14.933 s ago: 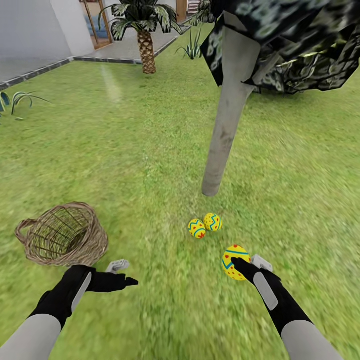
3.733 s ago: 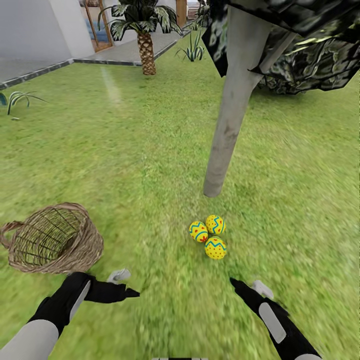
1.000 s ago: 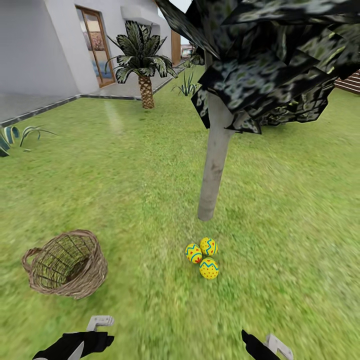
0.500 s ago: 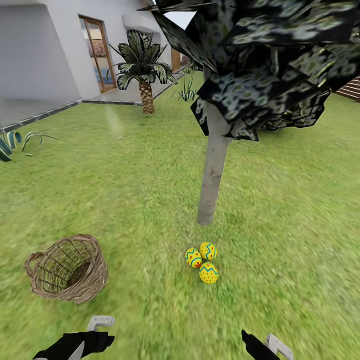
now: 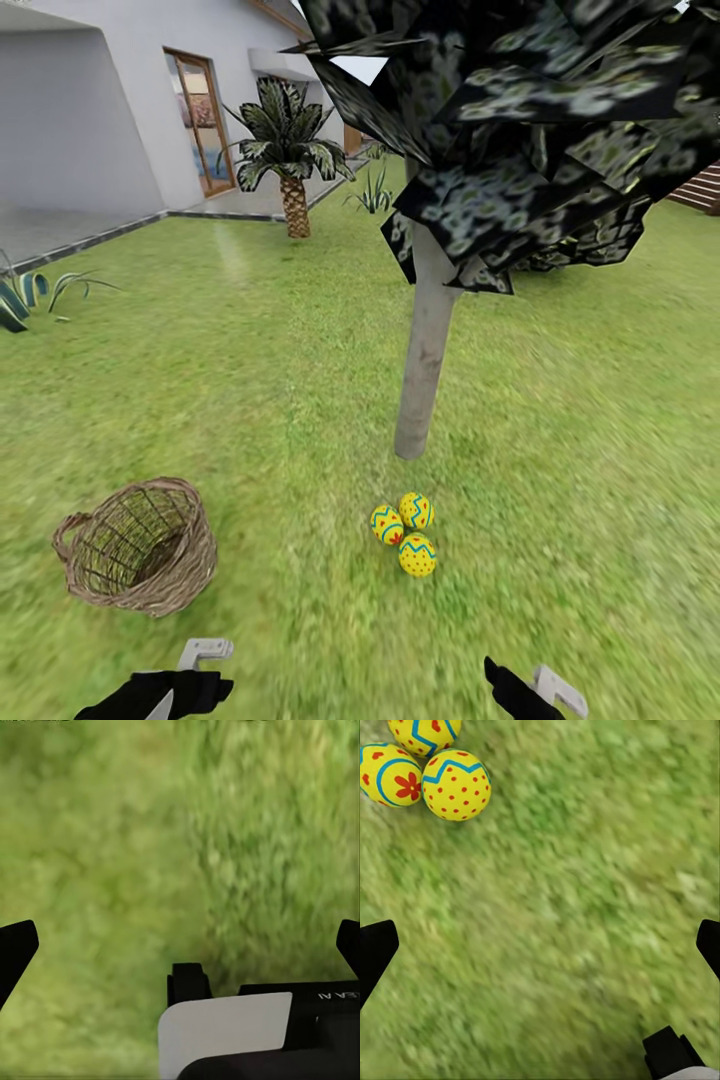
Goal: Take the three Easter eggs out of the wicker basket on the lawn in the garden, then place them on the lawn next to a single tree (choose any tree) so that all three eggs are next to the same tree and none are left in the basket.
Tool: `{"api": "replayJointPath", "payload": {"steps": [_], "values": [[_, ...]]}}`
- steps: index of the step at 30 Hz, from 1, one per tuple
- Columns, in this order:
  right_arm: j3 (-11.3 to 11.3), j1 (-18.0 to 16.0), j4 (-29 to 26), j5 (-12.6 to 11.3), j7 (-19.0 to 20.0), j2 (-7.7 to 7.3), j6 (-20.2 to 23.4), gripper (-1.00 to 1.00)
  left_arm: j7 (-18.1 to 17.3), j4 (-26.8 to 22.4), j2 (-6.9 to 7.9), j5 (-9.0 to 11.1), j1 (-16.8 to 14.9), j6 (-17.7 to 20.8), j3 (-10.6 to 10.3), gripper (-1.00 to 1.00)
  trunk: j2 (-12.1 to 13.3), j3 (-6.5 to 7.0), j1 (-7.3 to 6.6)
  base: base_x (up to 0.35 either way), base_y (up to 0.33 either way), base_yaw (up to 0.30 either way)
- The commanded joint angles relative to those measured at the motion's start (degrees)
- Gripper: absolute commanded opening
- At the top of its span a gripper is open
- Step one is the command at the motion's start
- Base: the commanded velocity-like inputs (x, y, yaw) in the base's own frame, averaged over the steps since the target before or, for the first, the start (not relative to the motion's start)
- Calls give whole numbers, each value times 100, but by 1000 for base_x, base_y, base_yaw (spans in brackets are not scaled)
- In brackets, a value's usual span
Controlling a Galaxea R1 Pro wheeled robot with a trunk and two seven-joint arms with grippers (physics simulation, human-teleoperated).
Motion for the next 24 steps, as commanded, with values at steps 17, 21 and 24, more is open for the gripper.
{"api": "replayJointPath", "payload": {"steps": [17, 21, 24], "values": [[7, -2, 10, -60, 3, 6, -30, 100, -21, -5, -1, 6, 1, 37, -2, 100, -3, 157, 0, 0, 0, 0], [2, -2, 68, -60, 3, 6, -35, 100, -21, -5, -1, -2, 1, 37, -6, 100, -3, 195, 0, 0, 0, 0], [0, -2, 88, -60, 3, 6, -38, 100, -21, -5, -1, -3, 4, 37, -8, 100, -3, 224, 0, 0, 0, 0]]}}
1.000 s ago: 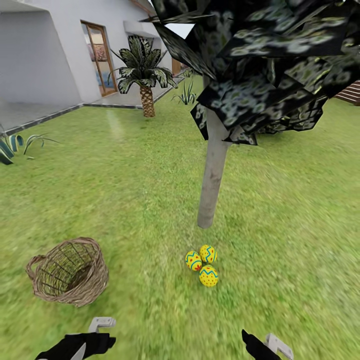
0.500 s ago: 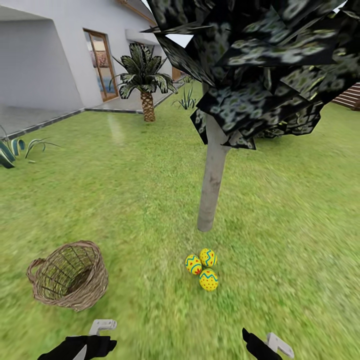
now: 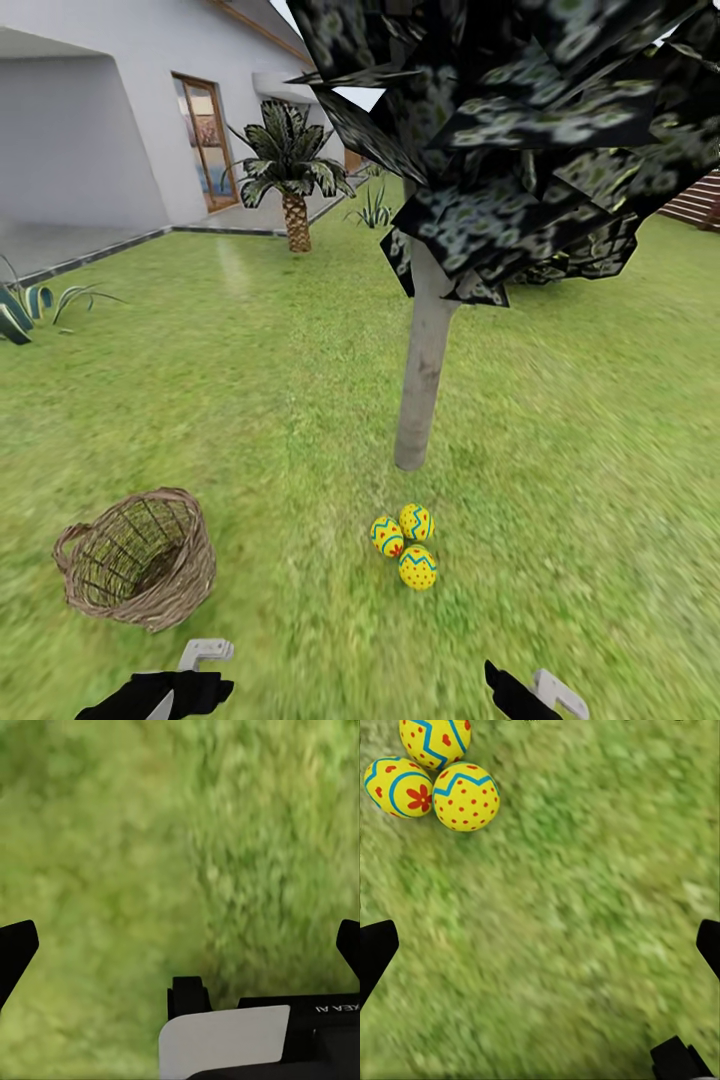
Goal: Take the three Easter eggs out of the wicker basket on the lawn in the garden, then place them on the lawn next to a single tree (choose any tree) so that all three eggs are next to the same tree and none are left in the basket.
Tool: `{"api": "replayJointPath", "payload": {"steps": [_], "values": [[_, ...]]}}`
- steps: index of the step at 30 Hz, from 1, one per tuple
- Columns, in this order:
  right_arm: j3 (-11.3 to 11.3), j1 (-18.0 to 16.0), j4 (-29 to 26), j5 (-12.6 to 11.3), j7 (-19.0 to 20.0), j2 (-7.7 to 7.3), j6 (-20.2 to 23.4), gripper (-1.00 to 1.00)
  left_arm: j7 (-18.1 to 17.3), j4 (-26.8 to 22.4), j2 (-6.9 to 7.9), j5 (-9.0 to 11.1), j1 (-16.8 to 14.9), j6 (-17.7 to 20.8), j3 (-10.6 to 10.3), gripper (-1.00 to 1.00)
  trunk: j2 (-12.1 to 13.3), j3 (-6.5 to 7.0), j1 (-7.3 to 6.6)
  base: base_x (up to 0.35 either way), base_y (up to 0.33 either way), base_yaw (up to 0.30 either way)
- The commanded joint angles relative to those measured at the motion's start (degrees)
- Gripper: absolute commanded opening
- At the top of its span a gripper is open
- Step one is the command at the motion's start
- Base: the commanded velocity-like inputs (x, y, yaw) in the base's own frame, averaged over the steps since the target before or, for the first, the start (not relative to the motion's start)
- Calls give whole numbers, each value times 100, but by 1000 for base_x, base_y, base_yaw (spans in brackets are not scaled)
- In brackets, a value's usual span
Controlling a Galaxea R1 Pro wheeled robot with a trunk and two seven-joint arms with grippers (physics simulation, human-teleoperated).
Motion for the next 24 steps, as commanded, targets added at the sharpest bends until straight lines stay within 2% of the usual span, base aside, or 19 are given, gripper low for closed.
{"api": "replayJointPath", "payload": {"steps": [1, 24], "values": [[6, -2, 4, -60, 3, -1, -18, 100, -19, -12, 2, -3, 1, 36, -1, 100, -3, 5, 0, 0, 0, 0], [6, -2, 11, -52, 3, 6, -19, 100, -19, -12, 2, -17, 6, 36, -2, 100, 880, 619, -483, 0, 0, 0]]}}
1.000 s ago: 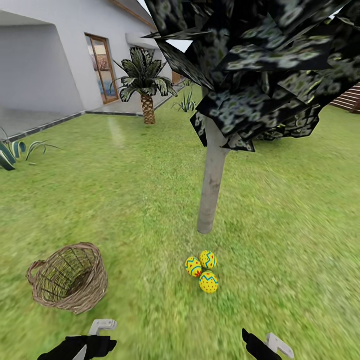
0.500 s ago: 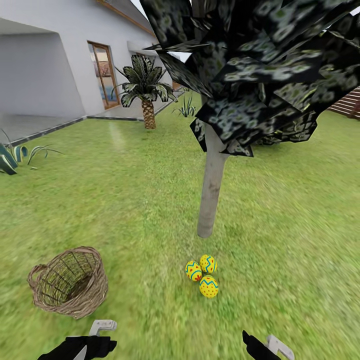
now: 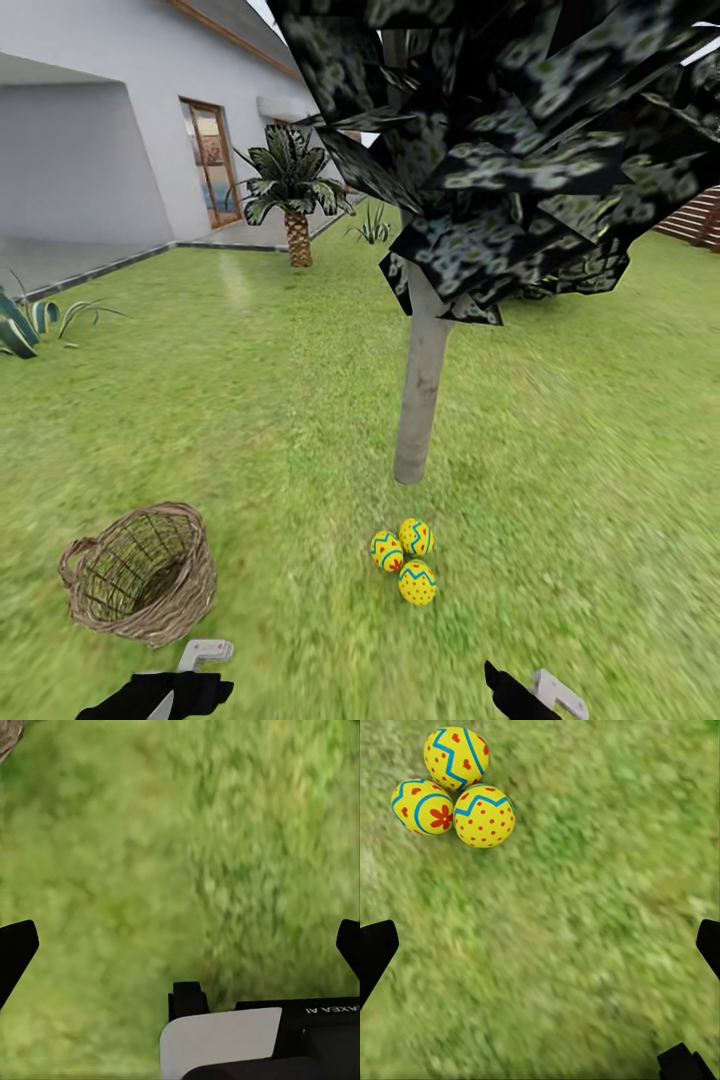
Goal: Take the three Easter eggs out of the wicker basket on the lawn in the garden, then place them on the lawn next to a single tree (choose any tree) so that all three eggs are next to the same tree and none are left in the basket.
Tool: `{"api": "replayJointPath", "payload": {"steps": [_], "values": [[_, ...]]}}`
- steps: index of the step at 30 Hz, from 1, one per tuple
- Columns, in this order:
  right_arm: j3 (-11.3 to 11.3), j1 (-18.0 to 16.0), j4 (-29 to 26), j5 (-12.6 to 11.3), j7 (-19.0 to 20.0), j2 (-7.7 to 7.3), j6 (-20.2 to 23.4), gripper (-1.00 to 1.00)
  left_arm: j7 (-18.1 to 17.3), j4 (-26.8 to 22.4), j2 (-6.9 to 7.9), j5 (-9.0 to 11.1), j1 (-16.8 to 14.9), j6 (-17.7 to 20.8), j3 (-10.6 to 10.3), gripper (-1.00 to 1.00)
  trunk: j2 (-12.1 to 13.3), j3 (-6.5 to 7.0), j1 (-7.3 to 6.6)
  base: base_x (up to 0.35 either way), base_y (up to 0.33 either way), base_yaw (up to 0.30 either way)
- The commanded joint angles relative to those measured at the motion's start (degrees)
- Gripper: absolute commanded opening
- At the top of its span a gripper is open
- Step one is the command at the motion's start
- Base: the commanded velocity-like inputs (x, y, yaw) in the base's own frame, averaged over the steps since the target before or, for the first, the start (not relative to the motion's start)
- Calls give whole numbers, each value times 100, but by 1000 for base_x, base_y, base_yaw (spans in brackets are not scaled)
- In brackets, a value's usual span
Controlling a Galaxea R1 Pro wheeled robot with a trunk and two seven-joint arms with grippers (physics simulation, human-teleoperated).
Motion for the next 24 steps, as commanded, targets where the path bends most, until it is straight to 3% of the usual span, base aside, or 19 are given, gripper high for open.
{"api": "replayJointPath", "payload": {"steps": [1, 13, 24], "values": [[7, -2, 1, -60, 3, 0, -18, 100, -20, -12, 2, -1, 0, 36, -1, 100, 38, 23, -22, 0, 0, 0], [-1, -2, 1, 157, -66, 8, -18, 100, -20, -12, -5, -2, 0, 36, -1, 100, 520, 352, -286, 0, 0, 0], [-2, -2, 1, 177, -99, 9, -18, 100, -20, -12, -7, -2, 0, 36, -1, 100, 961, 654, -528, 0, 0, 0]]}}
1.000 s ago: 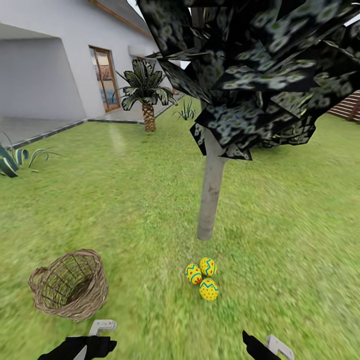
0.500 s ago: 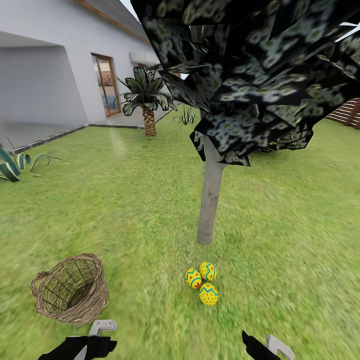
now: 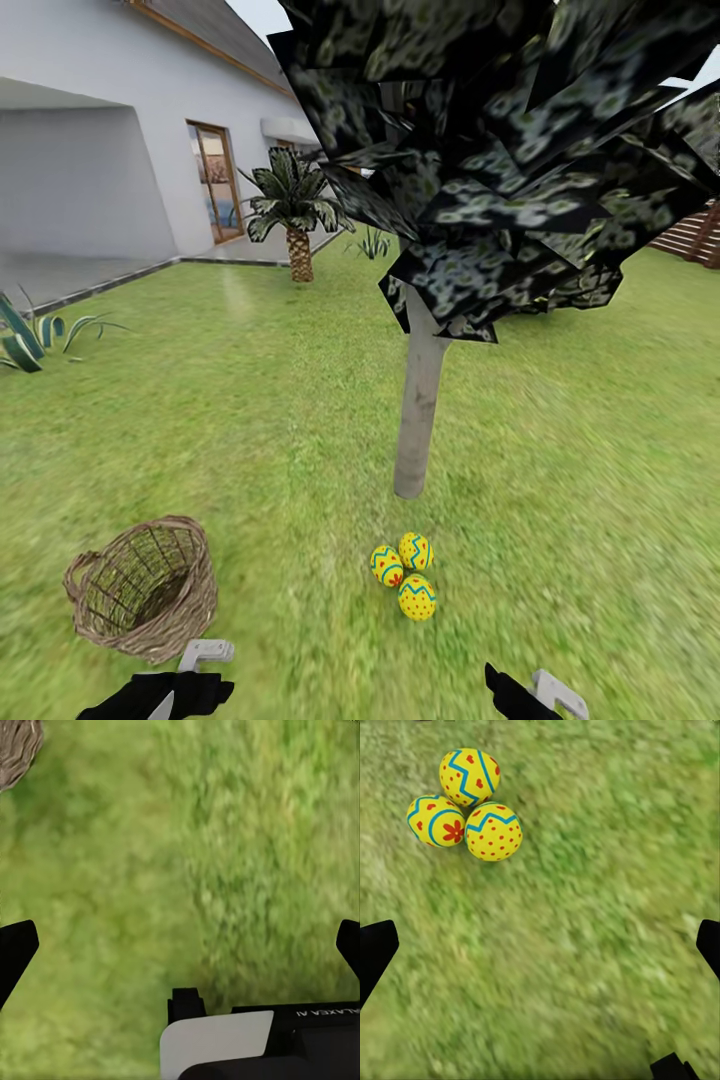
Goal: Take the three Easter eggs out of the wicker basket on the lawn in the garden, then place them on the lawn next to a single tree (choose any tree) so that all three eggs are next to the same tree and none are left in the basket.
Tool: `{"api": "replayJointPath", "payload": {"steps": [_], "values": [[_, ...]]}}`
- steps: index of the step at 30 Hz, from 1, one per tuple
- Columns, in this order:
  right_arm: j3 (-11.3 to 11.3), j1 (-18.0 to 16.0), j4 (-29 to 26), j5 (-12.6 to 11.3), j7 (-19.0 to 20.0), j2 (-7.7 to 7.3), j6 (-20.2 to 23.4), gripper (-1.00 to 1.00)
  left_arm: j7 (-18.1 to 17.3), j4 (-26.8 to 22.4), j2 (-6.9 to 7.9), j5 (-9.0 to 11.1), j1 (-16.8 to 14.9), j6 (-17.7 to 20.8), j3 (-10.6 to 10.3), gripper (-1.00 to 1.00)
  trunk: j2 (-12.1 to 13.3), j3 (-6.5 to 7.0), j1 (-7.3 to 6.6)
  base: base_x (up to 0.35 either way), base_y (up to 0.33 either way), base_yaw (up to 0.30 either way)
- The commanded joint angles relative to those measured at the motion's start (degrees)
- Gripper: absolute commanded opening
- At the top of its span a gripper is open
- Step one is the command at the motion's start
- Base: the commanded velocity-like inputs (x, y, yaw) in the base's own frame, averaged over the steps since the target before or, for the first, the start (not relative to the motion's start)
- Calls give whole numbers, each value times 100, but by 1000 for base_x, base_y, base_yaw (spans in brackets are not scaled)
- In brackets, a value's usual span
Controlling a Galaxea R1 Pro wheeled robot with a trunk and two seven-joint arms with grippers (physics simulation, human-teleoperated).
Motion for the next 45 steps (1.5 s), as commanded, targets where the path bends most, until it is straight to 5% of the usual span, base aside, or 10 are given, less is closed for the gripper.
{"api": "replayJointPath", "payload": {"steps": [1, 33, 39, 45], "values": [[12, -3, 0, -60, -6, 0, -18, 100, -20, -12, 2, -1, 0, 36, -1, 100, 37, 22, -22, 0, 0, 0], [7, -3, 14, -66, -1, -32, -15, 100, 53, -4, -15, -10, 33, 61, -13, 100, 1321, 876, -725, 0, 0, 0], [-6, -3, 743, -68, -1, -62, -292, 100, 835, 346, 22, 5, 242, -205, -11, 100, 1561, 987, -857, 0, 0, 0], [-16, -3, 1854, -90, -7, -101, -850, 100, 1055, 543, 4, 19, 817, -682, -10, 100, 1722, 1059, -944, 0, 0, 0]]}}
